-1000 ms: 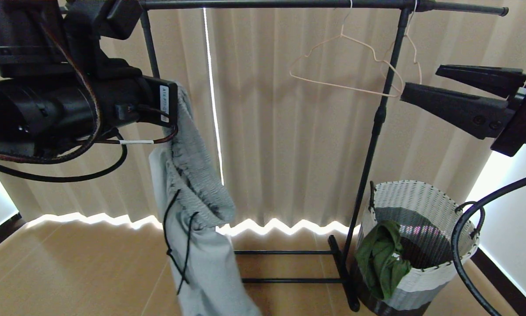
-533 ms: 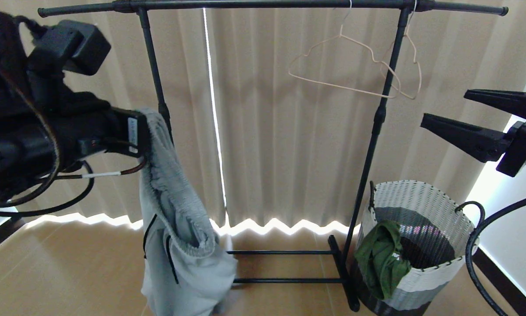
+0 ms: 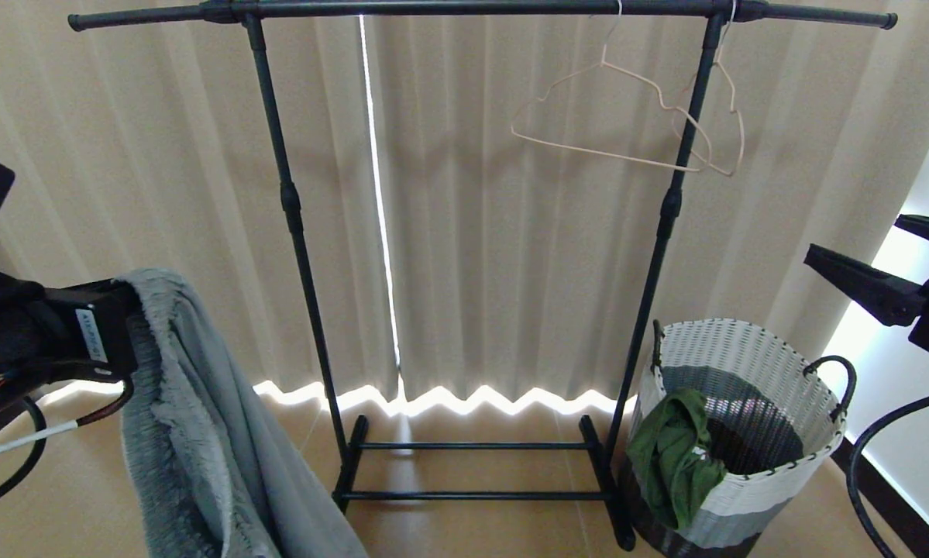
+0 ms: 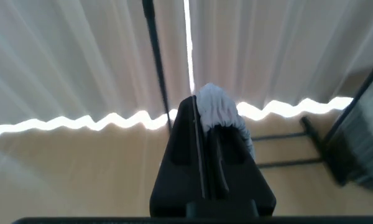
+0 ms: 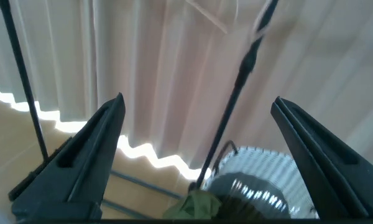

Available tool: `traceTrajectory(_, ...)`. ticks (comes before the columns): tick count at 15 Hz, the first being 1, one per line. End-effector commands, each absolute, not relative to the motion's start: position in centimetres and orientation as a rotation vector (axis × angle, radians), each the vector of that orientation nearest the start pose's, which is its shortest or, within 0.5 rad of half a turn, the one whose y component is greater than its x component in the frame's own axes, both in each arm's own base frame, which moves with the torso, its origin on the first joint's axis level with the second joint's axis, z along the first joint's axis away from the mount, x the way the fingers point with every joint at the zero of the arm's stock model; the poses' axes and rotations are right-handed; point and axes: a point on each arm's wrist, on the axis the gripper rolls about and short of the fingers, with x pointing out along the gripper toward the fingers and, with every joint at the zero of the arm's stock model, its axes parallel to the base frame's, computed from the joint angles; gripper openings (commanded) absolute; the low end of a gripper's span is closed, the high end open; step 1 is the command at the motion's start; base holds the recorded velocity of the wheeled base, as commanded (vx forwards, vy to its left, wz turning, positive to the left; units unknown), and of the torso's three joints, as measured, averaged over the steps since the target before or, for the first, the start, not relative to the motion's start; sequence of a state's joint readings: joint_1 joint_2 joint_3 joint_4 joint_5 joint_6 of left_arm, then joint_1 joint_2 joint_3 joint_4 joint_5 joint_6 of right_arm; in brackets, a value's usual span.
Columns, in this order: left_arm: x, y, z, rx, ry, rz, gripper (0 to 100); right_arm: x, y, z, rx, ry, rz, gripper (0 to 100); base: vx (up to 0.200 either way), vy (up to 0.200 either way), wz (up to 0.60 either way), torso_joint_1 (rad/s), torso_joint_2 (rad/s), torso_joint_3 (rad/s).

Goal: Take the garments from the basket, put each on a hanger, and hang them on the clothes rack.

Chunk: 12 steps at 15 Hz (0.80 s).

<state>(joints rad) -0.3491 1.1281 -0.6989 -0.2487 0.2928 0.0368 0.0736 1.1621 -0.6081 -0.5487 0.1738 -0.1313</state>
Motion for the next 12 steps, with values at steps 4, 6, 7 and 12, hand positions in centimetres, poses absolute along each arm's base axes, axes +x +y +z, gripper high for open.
traceTrajectory(4,14.0,-4.3,22.3,0.051,0.118,-0.056,0,16.7,1.3,22.4,-0.097,-0.002,0.226,100,0.000,0.000,0.00,0.000,0.00,0.000)
traceTrajectory(6,13.9,-4.4,21.7,0.046,0.100,-0.099,0,16.8,0.8,21.8,-0.098,0.024,0.198,100,0.000,0.000,0.00,0.000,0.00,0.000)
traceTrajectory(7,14.0,-4.5,21.7,0.042,0.092,-0.134,0,16.7,0.7,21.5,-0.098,0.033,0.189,100,0.000,0.000,0.00,0.000,0.00,0.000)
traceTrajectory(12,14.5,-4.4,21.0,0.049,0.125,-0.134,0,16.1,-2.0,20.6,-0.086,0.057,0.009,100,0.000,0.000,0.00,0.000,0.00,0.000)
